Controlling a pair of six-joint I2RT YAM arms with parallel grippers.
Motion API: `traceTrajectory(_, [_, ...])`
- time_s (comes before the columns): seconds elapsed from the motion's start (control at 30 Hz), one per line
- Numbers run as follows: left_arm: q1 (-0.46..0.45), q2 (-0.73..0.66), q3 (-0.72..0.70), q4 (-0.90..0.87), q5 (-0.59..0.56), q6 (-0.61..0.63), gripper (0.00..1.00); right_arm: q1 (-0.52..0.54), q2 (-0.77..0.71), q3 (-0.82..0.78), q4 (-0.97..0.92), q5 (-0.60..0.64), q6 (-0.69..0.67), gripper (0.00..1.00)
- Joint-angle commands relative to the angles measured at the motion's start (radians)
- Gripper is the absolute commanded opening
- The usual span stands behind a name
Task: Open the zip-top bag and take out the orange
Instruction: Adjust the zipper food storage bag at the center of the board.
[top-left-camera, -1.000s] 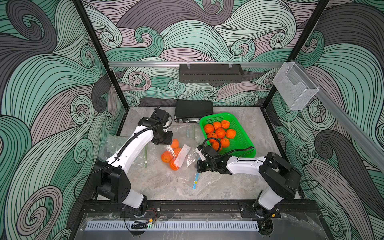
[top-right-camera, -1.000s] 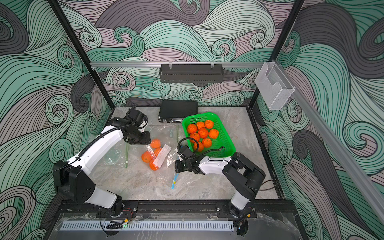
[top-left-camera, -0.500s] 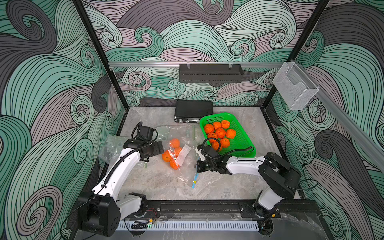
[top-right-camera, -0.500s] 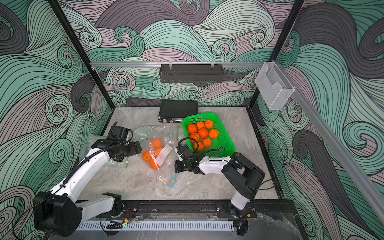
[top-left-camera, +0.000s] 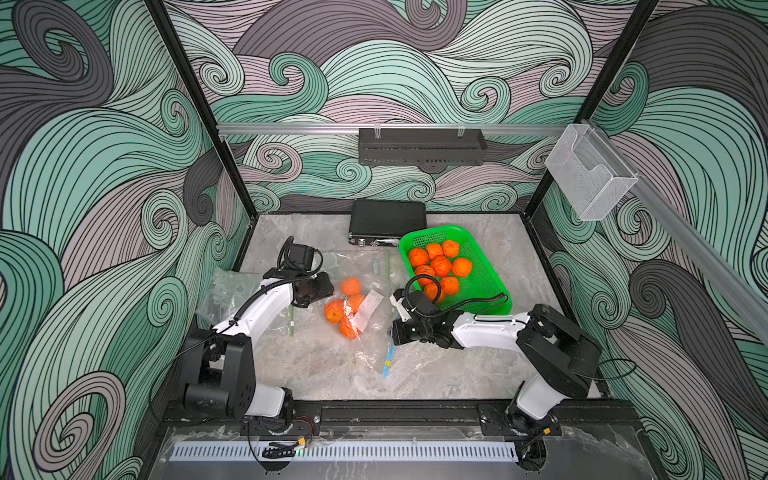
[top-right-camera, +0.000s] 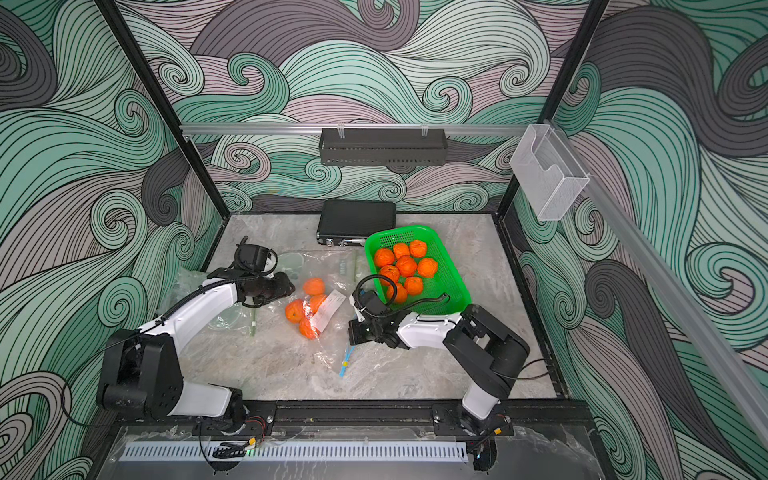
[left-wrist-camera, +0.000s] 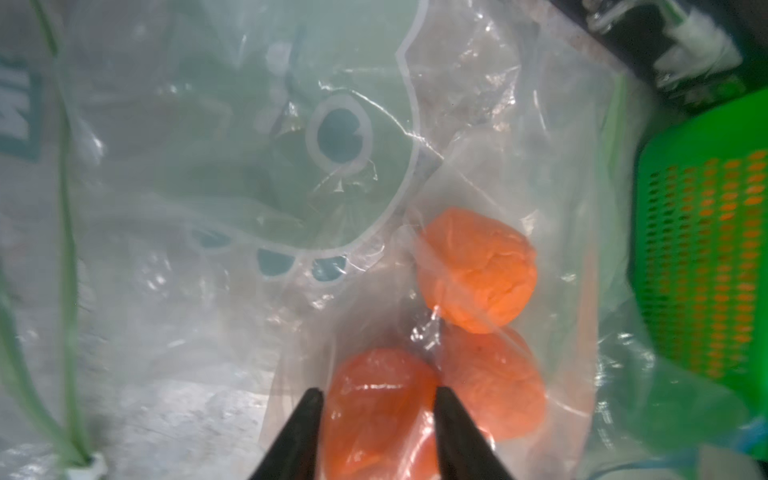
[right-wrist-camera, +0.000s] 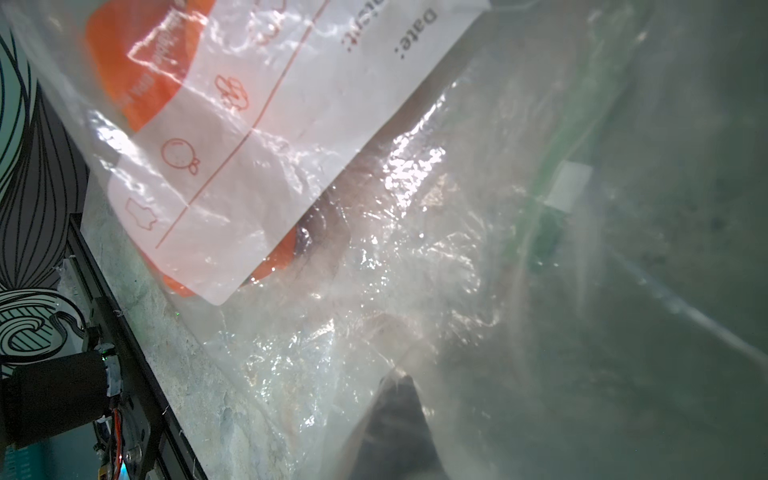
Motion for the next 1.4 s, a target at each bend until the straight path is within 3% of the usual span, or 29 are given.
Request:
traceTrajectory(0.0, [0.008, -0.006, 0.025, 0.012, 0.056, 0.004, 0.17, 0.004, -0.015, 0.002, 0.005, -0.007, -0.002, 0.05])
traceTrajectory(0.1, [0.008, -0.006, 0.065, -0.035, 0.045, 0.024, 0.00, 0.004, -0.022, -0.003, 0.005, -0.004, -0.003, 0.05])
traceTrajectory(0.33, [0.008, -0.071, 0.155, -0.195, 0.109, 0.062, 0.00, 0.004, -0.035, -0.012, -0.002, 0.011, -0.020, 0.05])
traceTrajectory(0.77, [0.008, -0.237, 0.118, -0.226, 0.200, 0.151, 0.00, 0.000, 0.080, -0.009, 0.019, 0.055, -0.040, 0.04])
traceTrajectory(1.13, [0.007, -0.378, 0.084, -0.163, 0.321, 0.232, 0.00, 0.001, 0.145, -0.026, 0.071, 0.044, -0.024, 0.04])
traceTrajectory(1.37, [-0.002, -0.554, -0.026, 0.044, 0.427, 0.222, 0.00, 0.001, 0.149, -0.049, 0.111, 0.034, -0.011, 0.04])
